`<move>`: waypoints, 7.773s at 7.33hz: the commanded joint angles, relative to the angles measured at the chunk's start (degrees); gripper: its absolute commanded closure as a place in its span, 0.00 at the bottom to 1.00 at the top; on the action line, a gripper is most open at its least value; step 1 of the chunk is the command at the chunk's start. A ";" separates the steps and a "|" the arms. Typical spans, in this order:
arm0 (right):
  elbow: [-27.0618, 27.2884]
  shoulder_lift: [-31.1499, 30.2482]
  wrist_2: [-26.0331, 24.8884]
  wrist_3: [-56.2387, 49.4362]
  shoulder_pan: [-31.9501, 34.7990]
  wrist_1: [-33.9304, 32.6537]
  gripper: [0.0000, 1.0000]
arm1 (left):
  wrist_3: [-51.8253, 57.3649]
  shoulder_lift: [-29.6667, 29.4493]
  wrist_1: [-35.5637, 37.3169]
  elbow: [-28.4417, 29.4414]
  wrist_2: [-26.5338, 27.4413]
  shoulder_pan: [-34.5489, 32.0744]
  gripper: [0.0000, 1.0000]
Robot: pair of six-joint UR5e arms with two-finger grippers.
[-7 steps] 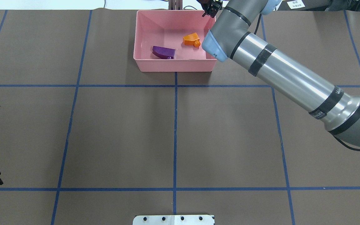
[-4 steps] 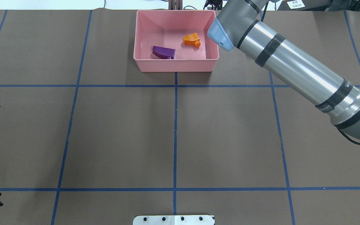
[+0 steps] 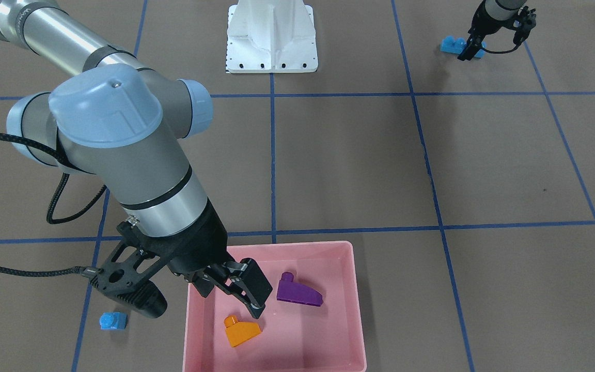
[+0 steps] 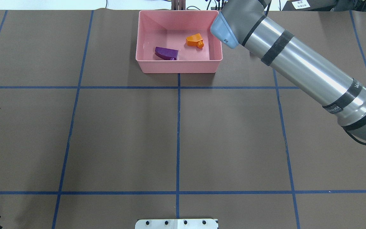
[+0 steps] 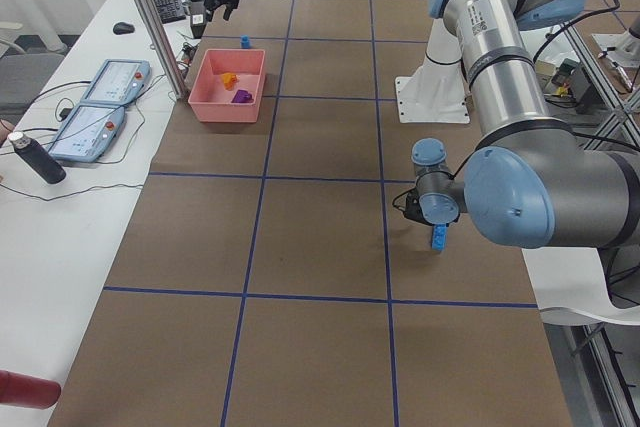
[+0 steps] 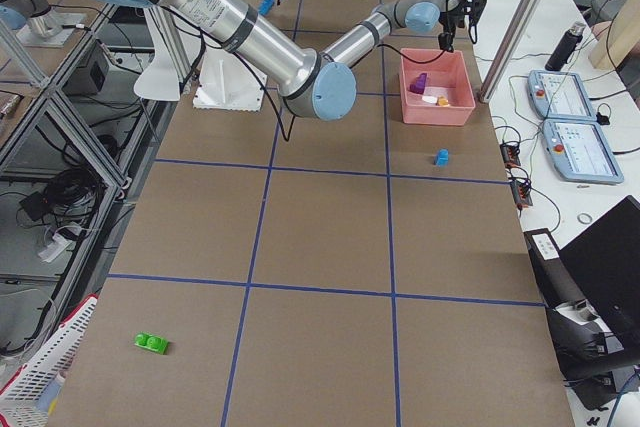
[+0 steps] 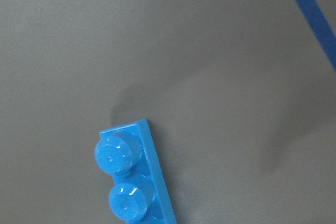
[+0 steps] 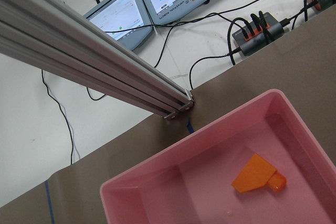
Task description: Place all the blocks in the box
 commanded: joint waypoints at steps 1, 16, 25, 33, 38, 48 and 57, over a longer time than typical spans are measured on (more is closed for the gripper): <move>0.28 0.65 0.03 -0.31 0.15 -0.51 0.00 | -9.21 0.15 -1.66 0.49 6.68 7.97 0.00; 36.80 -43.40 22.26 -20.22 16.14 -3.85 0.00 | -7.17 1.07 -17.93 -7.77 2.23 -5.06 1.00; 43.16 -77.50 23.76 -55.25 21.76 -3.68 0.01 | 27.99 -74.40 44.20 13.25 -18.34 -45.06 1.00; 32.74 -103.41 18.41 -90.45 29.32 -2.98 0.00 | 45.21 -107.17 26.31 67.89 -6.06 -47.73 0.01; 18.57 -103.32 20.50 -91.19 30.56 6.61 0.00 | 51.44 -107.52 38.52 57.68 -9.80 -48.95 0.00; 14.69 -102.35 27.02 -90.14 30.74 6.69 1.00 | 121.29 -51.65 59.77 1.72 -16.47 -63.24 0.00; 27.04 -41.64 28.70 -71.55 23.49 -36.44 1.00 | 161.04 -27.28 61.51 -2.42 -26.38 -81.96 0.00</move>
